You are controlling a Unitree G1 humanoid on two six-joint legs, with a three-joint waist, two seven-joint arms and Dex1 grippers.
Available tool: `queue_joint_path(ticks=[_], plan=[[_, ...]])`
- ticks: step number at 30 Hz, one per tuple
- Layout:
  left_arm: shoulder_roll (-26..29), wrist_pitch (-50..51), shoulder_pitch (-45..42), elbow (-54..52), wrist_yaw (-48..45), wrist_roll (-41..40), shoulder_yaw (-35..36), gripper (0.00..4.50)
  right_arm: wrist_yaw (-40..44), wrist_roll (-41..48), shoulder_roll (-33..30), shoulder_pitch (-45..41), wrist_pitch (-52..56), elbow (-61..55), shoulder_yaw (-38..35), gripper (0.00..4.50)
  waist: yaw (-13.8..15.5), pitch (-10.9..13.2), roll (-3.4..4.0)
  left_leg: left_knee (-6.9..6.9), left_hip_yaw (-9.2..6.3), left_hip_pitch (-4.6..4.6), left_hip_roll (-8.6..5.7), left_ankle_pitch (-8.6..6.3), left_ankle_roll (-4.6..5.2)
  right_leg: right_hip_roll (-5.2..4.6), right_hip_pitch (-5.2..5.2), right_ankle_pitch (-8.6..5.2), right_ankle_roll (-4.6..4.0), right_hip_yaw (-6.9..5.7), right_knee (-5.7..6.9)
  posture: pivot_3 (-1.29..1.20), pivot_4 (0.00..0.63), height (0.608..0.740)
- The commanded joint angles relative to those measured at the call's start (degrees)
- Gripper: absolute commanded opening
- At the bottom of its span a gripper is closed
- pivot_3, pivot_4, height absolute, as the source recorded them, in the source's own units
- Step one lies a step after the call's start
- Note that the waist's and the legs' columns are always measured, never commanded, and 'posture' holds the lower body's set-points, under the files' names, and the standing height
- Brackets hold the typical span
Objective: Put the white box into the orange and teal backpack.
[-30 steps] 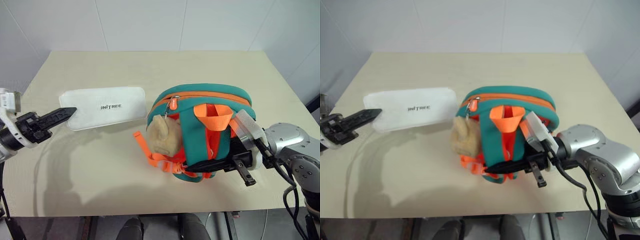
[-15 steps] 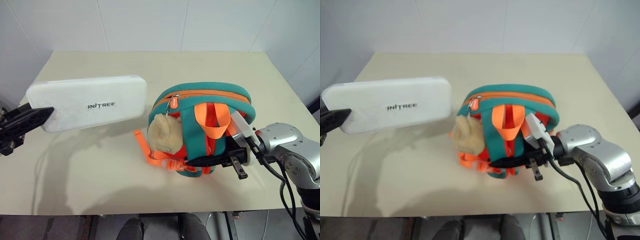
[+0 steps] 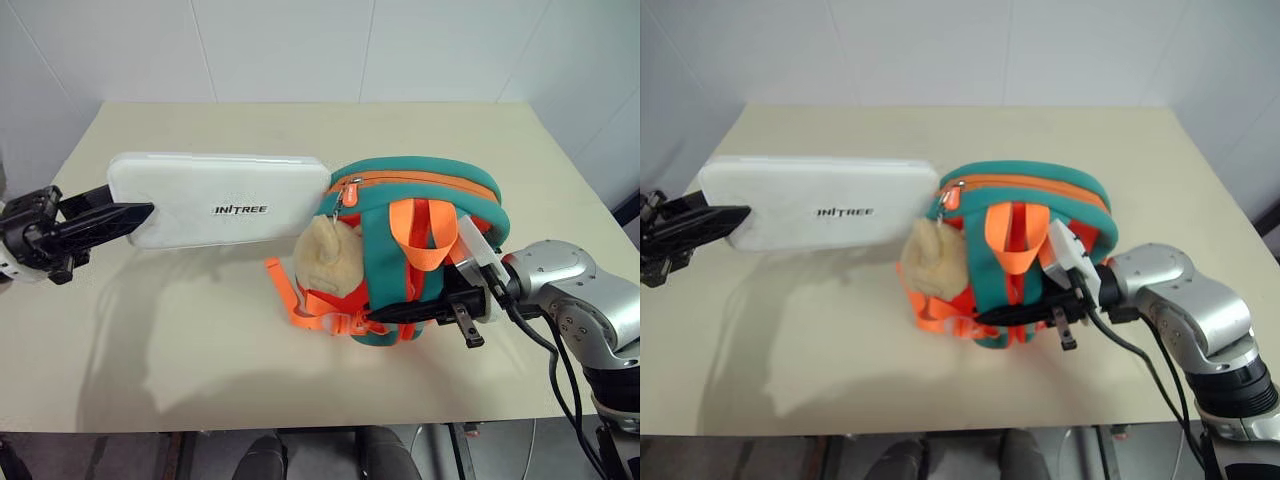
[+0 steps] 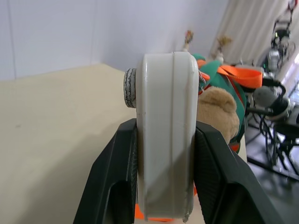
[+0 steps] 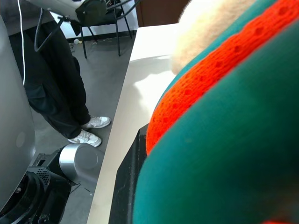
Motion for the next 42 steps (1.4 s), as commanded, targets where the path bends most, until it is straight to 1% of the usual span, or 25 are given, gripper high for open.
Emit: queue_joint_path(ticks=[1, 8, 13, 18, 21, 25, 31, 36, 42], plan=[[2.15, -2.09, -2.47, -1.05, -4.13, 1.02, -3.62, 1.27, -0.40, 0.06, 0.25, 0.01, -0.93, -1.51, -1.09, 0.50, 0.00, 0.00, 0.00, 0.00, 0.00, 0.00, 0.00, 0.00, 0.00, 0.01, -0.01, 0.00, 0.00, 0.00, 0.00, 0.00, 0.150, 0.740], [2.83, -4.75, -6.02, -2.36, -8.06, 4.51, -11.65, 1.27, -0.94, -0.29, 0.54, -0.04, -1.19, -1.39, -0.94, 0.50, 0.20, 0.00, 0.00, 0.02, 0.00, 0.00, 0.00, 0.00, 0.00, 0.01, 0.01, 0.00, 0.00, 0.00, 0.02, 0.00, 0.150, 0.740], [2.08, -6.58, -10.23, -3.66, -8.88, 6.91, -17.01, 1.27, -1.17, -0.92, 0.96, -0.14, -1.60, -1.22, -0.58, 0.50, 0.10, 0.00, 0.00, 0.03, 0.00, -0.01, 0.00, 0.00, 0.01, 0.03, 0.00, 0.00, 0.01, -0.01, 0.10, 0.00, 0.150, 0.740], [0.06, -7.19, -14.97, -3.83, -7.83, 8.90, -21.59, 1.27, -1.20, -1.55, 1.50, -0.27, -1.94, -0.99, -0.16, 0.50, -0.21, 0.01, 0.01, 0.01, 0.01, -0.03, 0.01, 0.00, 0.01, 0.05, 0.00, 0.01, 0.02, 0.00, 0.21, 0.00, 0.150, 0.740], [-2.12, -7.38, -17.68, -3.27, -5.94, 10.98, -24.38, 1.27, -1.19, -2.12, 1.93, -0.39, -2.11, -0.79, 0.11, 0.50, -0.11, 0.01, 0.01, 0.02, 0.03, -0.03, 0.03, 0.01, -0.01, 0.09, -0.01, 0.00, 0.02, 0.00, 0.21, 0.00, 0.150, 0.740], [-6.74, -5.91, -20.13, -3.28, -2.21, 12.73, -27.96, 1.27, -1.32, -2.79, 2.64, -0.63, -2.24, -0.51, 0.37, 0.50, -0.02, 0.01, 0.01, 0.08, 0.03, -0.06, 0.02, 0.01, -0.01, 0.08, 0.00, 0.01, 0.04, 0.00, 0.23, 0.00, 0.150, 0.740], [-13.19, -3.53, -20.72, -6.19, 2.45, 12.80, -31.28, 1.27, -1.72, -3.44, 3.50, -0.67, -2.39, -0.47, 0.58, 0.50, -0.08, 0.01, 0.01, 0.12, 0.03, -0.06, 0.03, 0.04, -0.05, 0.10, -0.01, 0.02, 0.05, 0.00, 0.31, 0.00, 0.150, 0.740], [-16.97, -1.14, -21.67, -6.58, 7.56, 16.69, -35.69, 1.27, -1.90, -4.10, 4.31, -0.38, -2.58, -0.61, 0.77, 0.50, 0.04, 0.00, 0.00, 0.20, 0.02, -0.06, 0.01, 0.04, -0.06, 0.08, 0.01, 0.03, 0.06, 0.00, 0.33, 0.00, 0.150, 0.740], [-22.87, -0.09, -23.02, -7.88, 10.40, 18.00, -39.25, 1.27, -2.05, -4.90, 5.32, -0.54, -3.09, -0.30, 1.28, 0.50, -0.01, 0.00, 0.00, 0.22, 0.02, -0.06, 0.01, 0.07, -0.12, 0.08, 0.01, 0.03, 0.06, 0.01, 0.37, 0.00, 0.150, 0.740]])
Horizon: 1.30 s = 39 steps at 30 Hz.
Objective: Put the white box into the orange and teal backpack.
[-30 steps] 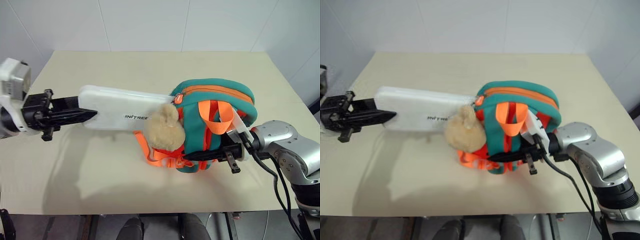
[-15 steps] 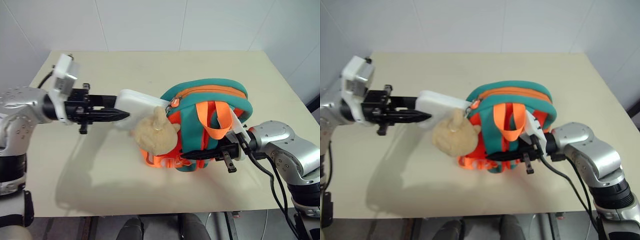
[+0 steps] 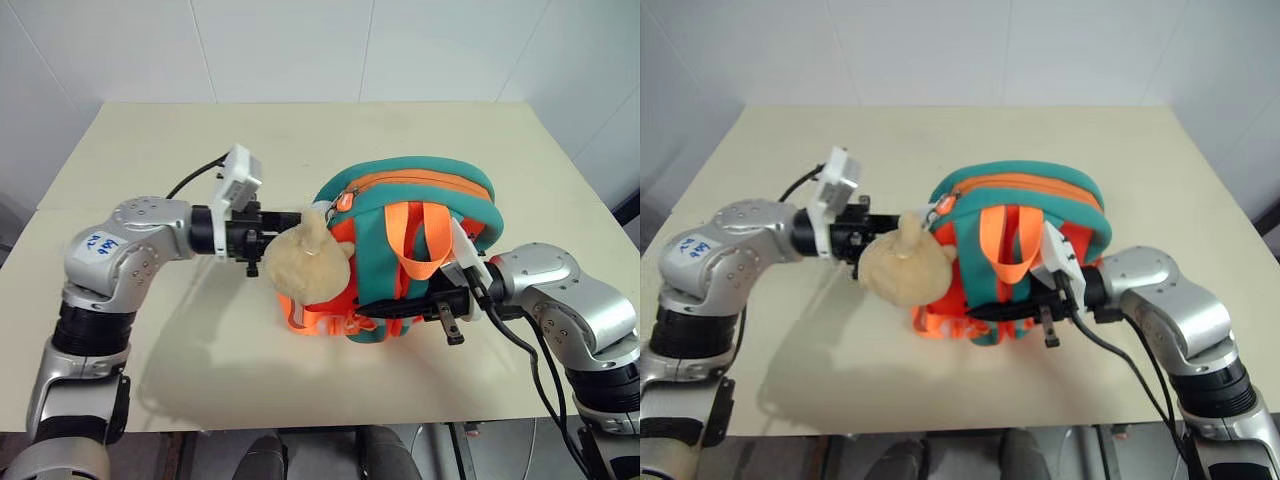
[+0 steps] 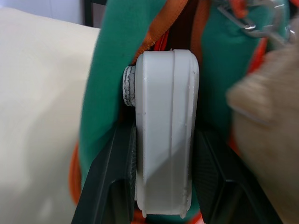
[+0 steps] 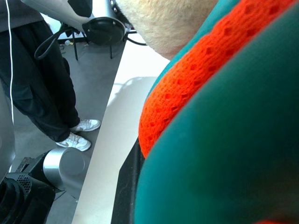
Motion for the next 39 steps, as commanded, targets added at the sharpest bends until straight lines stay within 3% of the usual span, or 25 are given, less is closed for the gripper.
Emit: queue_joint_path(ticks=[1, 7, 13, 21, 24, 34, 39], plan=[[-2.62, -0.15, -1.64, -2.96, 0.25, 0.04, -2.30, 1.27, -0.46, -0.07, 0.71, -0.61, -0.96, -0.50, 0.19, 0.50, -0.03, 0.00, 0.00, 0.00, 0.00, 0.00, 0.00, 0.00, -0.01, 0.00, 0.00, 0.00, 0.00, 0.00, -0.01, 0.00, 0.150, 0.740], [-6.12, 0.46, -2.11, -1.70, 1.78, 3.29, -5.59, 1.26, -0.74, -0.50, 1.05, -0.50, -1.22, -0.68, 0.33, 0.50, 0.01, 0.00, 0.00, 0.01, 0.00, 0.00, 0.00, 0.02, -0.04, 0.00, 0.00, 0.00, 0.00, 0.00, -0.01, 0.00, 0.150, 0.740], [-6.04, 1.65, -2.83, -2.46, 0.74, 5.09, -7.92, 1.26, -1.34, -0.68, 1.34, -0.13, -1.17, -1.35, 0.25, 0.50, 0.04, 0.00, 0.00, 0.06, 0.00, 0.00, -0.01, 0.02, -0.04, -0.01, 0.02, 0.01, 0.01, 0.00, 0.01, 0.00, 0.150, 0.740], [-1.27, 4.97, -4.21, -5.63, -2.06, 2.23, -3.45, 3.78, -2.01, -1.36, 1.93, -0.70, -1.33, -0.67, 0.32, 0.50, -0.21, 0.00, 0.00, 0.05, 0.00, 0.00, 0.01, 0.02, -0.04, 0.02, 0.00, 0.01, 0.01, 0.01, 0.04, 0.00, 0.150, 0.740], [1.33, 6.32, -4.54, -6.43, -2.74, 0.94, -1.29, 4.49, -2.18, -1.58, 2.07, -0.76, -1.37, -0.41, 0.37, 0.50, -0.13, 0.00, 0.00, 0.05, -0.01, 0.00, 0.02, 0.02, -0.04, 0.03, -0.01, 0.01, 0.01, 0.01, 0.04, 0.00, 0.150, 0.740], [8.79, 7.73, -5.70, -6.70, -4.67, -1.77, 4.99, 4.50, -2.73, -3.22, 3.71, -1.65, -1.93, 0.77, 1.95, 0.50, -0.08, 0.00, 0.00, 0.05, -0.01, 0.00, 0.00, 0.01, -0.03, 0.01, 0.00, 0.01, 0.01, 0.01, 0.04, 0.00, 0.150, 0.740], [15.61, 6.29, -0.18, -5.71, -9.56, -3.47, 11.02, 4.50, -3.15, -4.78, 4.83, -1.85, -2.86, 1.78, 3.13, 0.50, -0.48, 0.00, 0.02, 0.02, 0.00, 0.00, 0.02, 0.02, -0.03, 0.03, -0.02, 0.01, 0.01, 0.02, 0.04, 0.00, 0.150, 0.740]])
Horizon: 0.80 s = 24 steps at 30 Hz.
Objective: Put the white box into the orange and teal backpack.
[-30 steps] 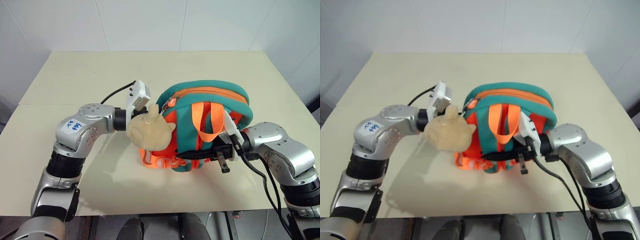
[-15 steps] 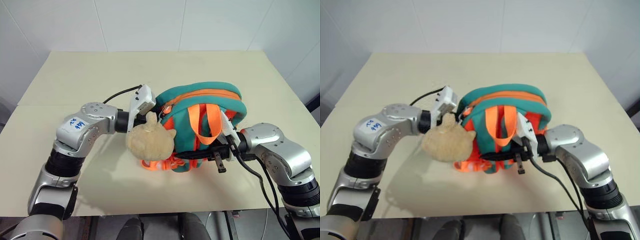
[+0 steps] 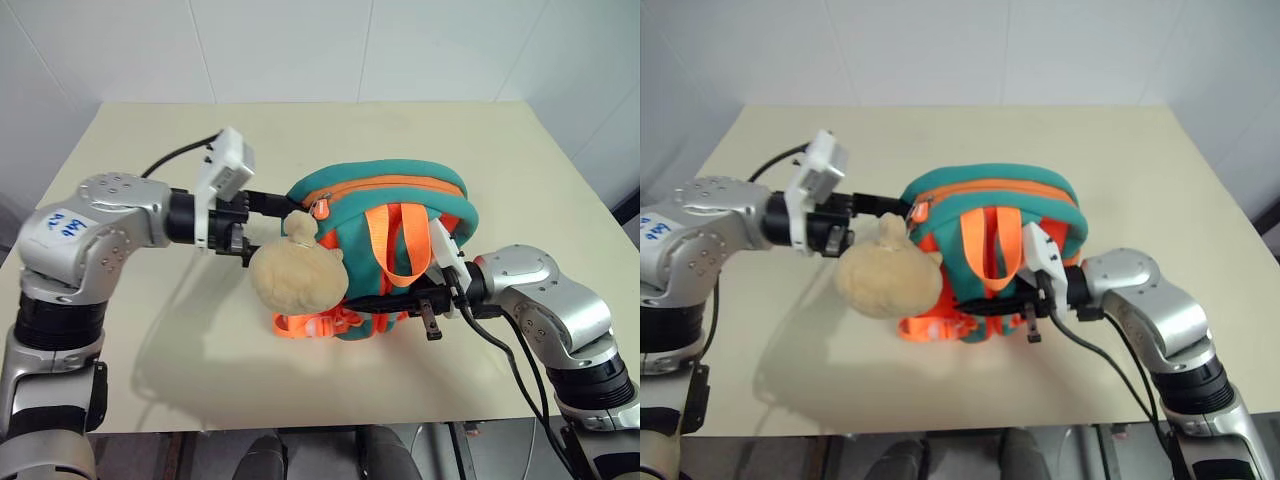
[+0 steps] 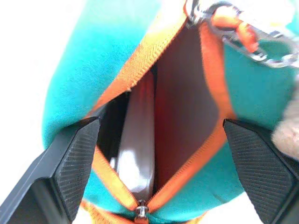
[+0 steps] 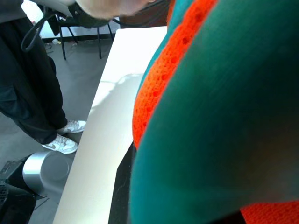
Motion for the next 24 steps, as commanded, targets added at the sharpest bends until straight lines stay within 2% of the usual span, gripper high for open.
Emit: queue_joint_path(ticks=[1, 6, 14, 19, 24], plan=[[5.16, -1.41, 4.10, -1.96, -4.80, -2.95, 6.32, 4.50, -0.48, -0.89, 0.55, -0.68, -1.47, -0.23, 0.57, 0.50, -0.23, 0.00, 0.01, -0.04, 0.02, 0.03, 0.01, 0.00, 0.00, 0.00, 0.00, 0.00, 0.00, 0.02, 0.01, 0.00, 0.150, 0.740], [7.71, 3.34, 8.75, -6.18, -3.21, -11.26, 15.29, 4.50, -0.55, -1.08, 0.73, -0.62, -1.90, -0.05, 0.73, 0.50, 0.27, 0.01, 0.01, -0.02, 0.01, 0.06, 0.03, -0.04, 0.08, 0.00, 0.03, -0.01, -0.03, 0.01, 0.03, 0.00, 0.150, 0.740], [5.96, 10.73, 15.53, -17.21, 11.93, -30.19, 26.13, 4.50, -0.34, -1.08, 1.43, -0.53, -1.90, 0.15, 0.88, 0.50, 0.07, 0.01, 0.01, 0.02, -0.02, 0.11, 0.05, -0.08, 0.14, 0.00, 0.05, -0.01, -0.02, 0.03, 0.15, 0.00, 0.150, 0.740], [6.31, 10.22, 20.37, -22.31, 21.80, -36.66, 26.27, 4.50, 0.71, -1.44, 1.73, -1.41, -2.43, 1.66, 1.30, 0.50, 0.21, 0.01, 0.01, 0.03, -0.03, 0.20, 0.05, -0.07, 0.13, 0.01, 0.05, -0.03, -0.06, 0.05, 0.07, 0.00, 0.150, 0.740], [6.06, 9.06, 21.64, -24.25, 27.66, -37.59, 20.97, 4.50, 1.58, -2.14, 2.49, -2.56, -3.36, 3.32, 2.03, 0.50, 0.20, 0.01, 0.01, 0.10, -0.02, 0.24, 0.03, -0.06, 0.11, 0.02, 0.11, -0.02, -0.09, 0.07, 0.09, 0.00, 0.150, 0.740]])
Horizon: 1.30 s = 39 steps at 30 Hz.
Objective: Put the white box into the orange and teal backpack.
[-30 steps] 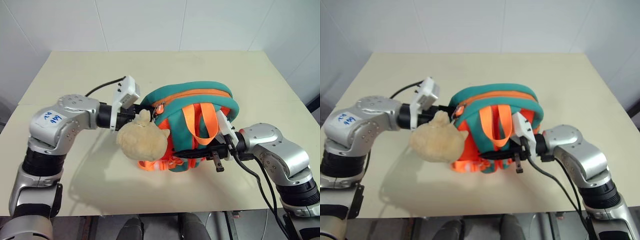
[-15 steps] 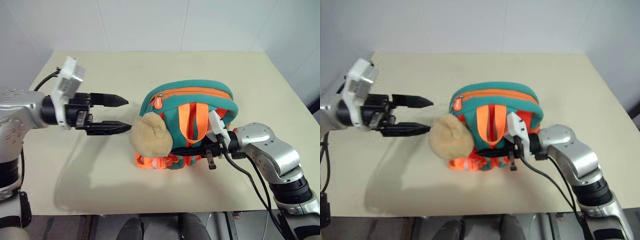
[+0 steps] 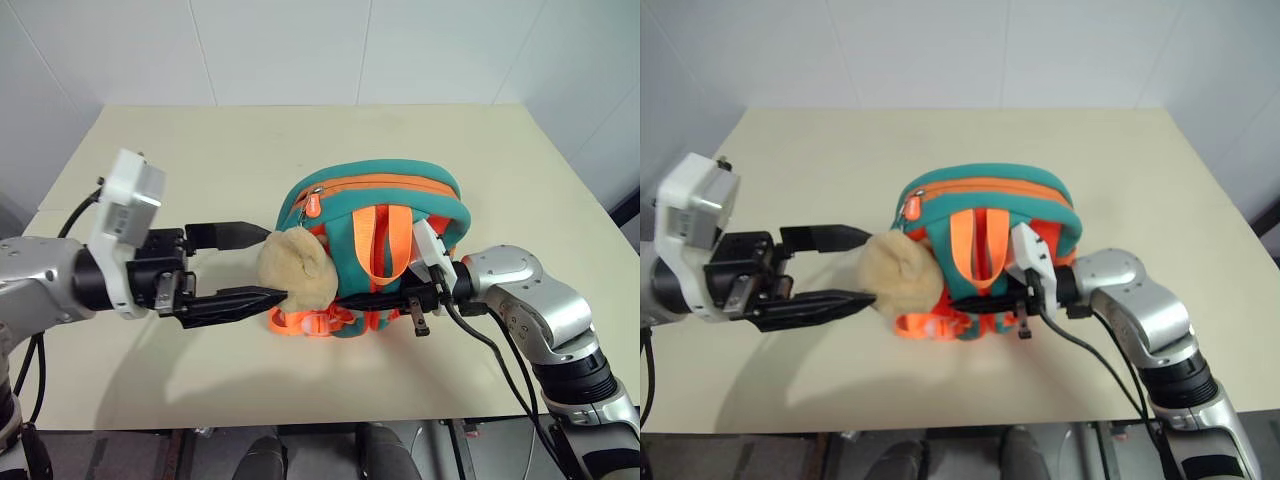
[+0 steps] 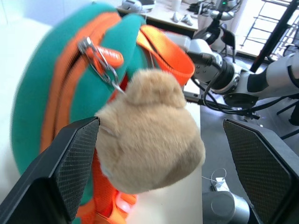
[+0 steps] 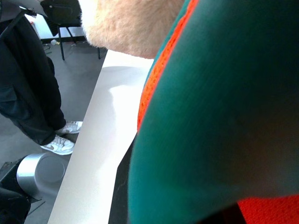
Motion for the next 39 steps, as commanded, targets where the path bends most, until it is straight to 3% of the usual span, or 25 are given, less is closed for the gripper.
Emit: queue_joint_path(ticks=[1, 5, 6, 13, 22, 27, 39], plan=[[0.08, -1.87, 0.02, -1.94, 3.25, -0.41, -3.46, 4.50, 0.74, -0.31, 0.65, -1.36, -1.42, 0.06, 0.48, 0.50, 0.00, 0.00, 0.00, 0.00, 0.00, 0.01, 0.00, 0.00, 0.00, 0.00, 0.00, 0.00, 0.00, 0.00, 0.00, 0.00, 0.150, 0.740], [-0.01, -1.93, -1.71, -2.31, 5.52, -0.47, -9.02, 4.50, 0.97, -0.59, 1.13, -1.74, -1.86, 0.53, 0.93, 0.50, -0.03, 0.00, 0.00, -0.02, 0.00, 0.00, 0.01, 0.00, -0.01, 0.03, -0.01, 0.00, -0.01, 0.01, -0.02, 0.00, 0.150, 0.740], [-0.05, -1.73, -2.35, -2.10, 5.99, -0.37, -10.48, 4.32, 1.04, -0.65, 1.25, -1.85, -1.98, 0.65, 1.06, 0.50, -0.02, 0.00, 0.00, -0.04, 0.00, 0.00, 0.01, 0.00, -0.01, 0.04, -0.01, -0.01, -0.02, 0.01, -0.04, 0.00, 0.150, 0.740], [-0.71, -1.93, -6.08, -0.72, 7.83, 2.55, -16.76, 2.49, 1.19, -1.03, 1.90, -2.21, -2.42, 1.11, 1.48, 0.50, -0.06, 0.00, 0.00, -0.05, 0.02, 0.00, 0.01, 0.00, 0.00, 0.04, -0.01, -0.01, -0.02, 0.02, -0.07, 0.00, 0.150, 0.740], [2.22, -2.50, -7.20, 0.89, 6.42, -0.39, -12.47, 0.64, 1.34, -1.11, 1.36, -1.19, -2.60, 0.45, 1.18, 0.50, -0.02, 0.00, 0.00, -0.06, 0.02, -0.01, 0.02, 0.00, -0.01, 0.05, -0.01, -0.01, -0.02, 0.02, -0.08, 0.00, 0.150, 0.740], [7.62, -3.10, -7.18, 4.93, -0.42, 1.69, -9.36, 0.35, 1.81, -1.03, 0.76, -0.15, -3.11, 1.10, 0.30, 0.50, -0.05, 0.00, 0.00, -0.08, 0.02, 0.00, 0.03, 0.00, 0.00, 0.07, -0.02, -0.02, -0.04, 0.02, -0.08, 0.00, 0.150, 0.740], [16.02, -12.36, -13.81, 18.62, -23.04, 20.93, -17.45, 0.33, 1.11, -1.86, 0.64, 0.00, -4.47, 3.43, -0.31, 0.50, -0.11, 0.01, 0.02, -0.21, 0.02, -0.02, 0.07, 0.00, 0.00, 0.14, -0.04, -0.03, -0.06, 0.01, -0.17, 0.00, 0.150, 0.740]])
